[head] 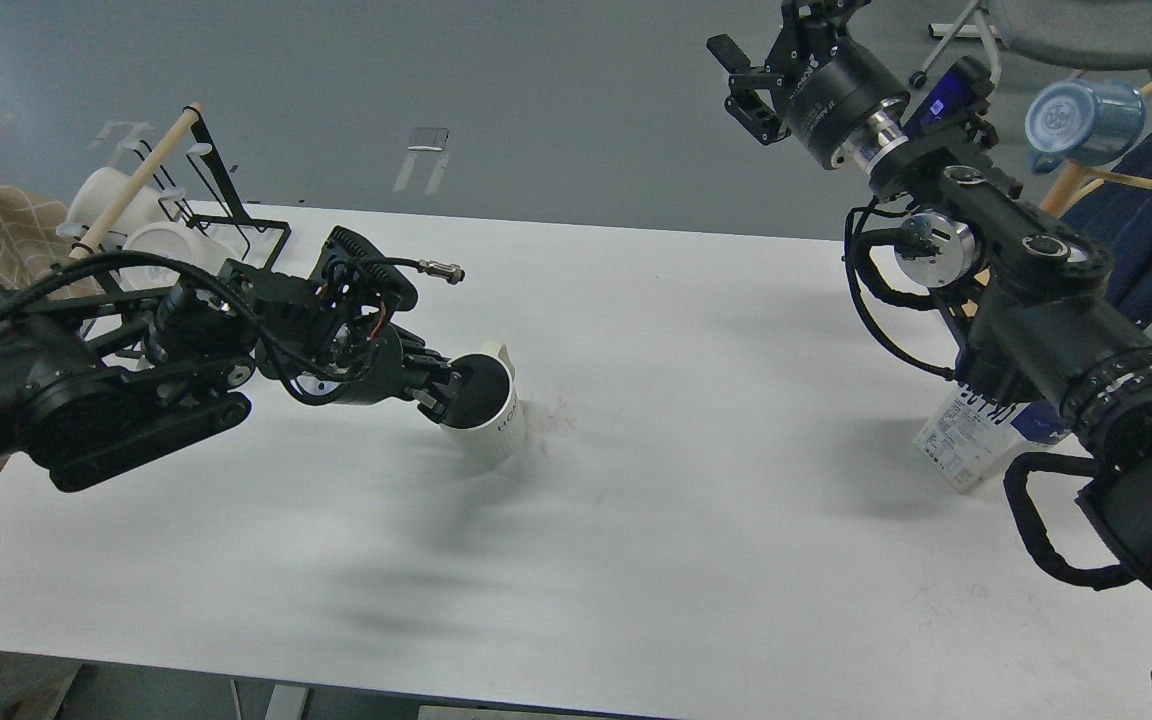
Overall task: Place cup and milk with both arms
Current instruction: 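Move the mug toward the table center and set it upright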
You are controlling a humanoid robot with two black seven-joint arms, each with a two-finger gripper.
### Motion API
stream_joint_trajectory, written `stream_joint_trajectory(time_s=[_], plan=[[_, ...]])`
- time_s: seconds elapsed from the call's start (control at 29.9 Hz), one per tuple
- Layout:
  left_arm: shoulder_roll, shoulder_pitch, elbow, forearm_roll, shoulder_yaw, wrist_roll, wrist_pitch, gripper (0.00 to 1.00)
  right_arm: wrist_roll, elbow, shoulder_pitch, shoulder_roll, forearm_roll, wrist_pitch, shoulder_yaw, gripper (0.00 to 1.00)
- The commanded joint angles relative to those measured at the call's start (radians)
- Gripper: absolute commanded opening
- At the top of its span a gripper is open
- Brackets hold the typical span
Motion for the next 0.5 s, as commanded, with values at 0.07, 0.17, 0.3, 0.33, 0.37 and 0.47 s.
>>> stream_joint_trajectory(time_s=[0.07,0.17,0.3,0.33,0.37,0.47], plan=[[0.001,0.006,0.0,-0.002,0.002,0.003,0.0,0.0,0.0,0.0,-0.005,0.0,0.0,0.0,0.0,1.0],[0.001,0.008,0.0,-0.002,0.002,0.009,0.0,0.09,0.002,0.0,-0.005,0.0,0.0,0.0,0.0,1.0],[0.003,0.001,0.002,-0.002,0.002,0.011,0.0,0.47,0.003,0.0,-0.007,0.0,0.0,0.0,0.0,1.0],[0.003,0.001,0.0,-0.002,0.002,0.011,0.0,0.64,0.003,0.0,-0.007,0.0,0.0,0.0,-0.002,1.0],[0.003,0.001,0.0,-0.003,0.002,0.009,0.0,0.7,0.003,0.0,-0.007,0.0,0.0,0.0,-0.002,1.0],[0.004,0.0,0.0,-0.005,0.002,0.009,0.0,0.79,0.003,0.002,-0.01,0.0,0.0,0.0,0.0,1.0]])
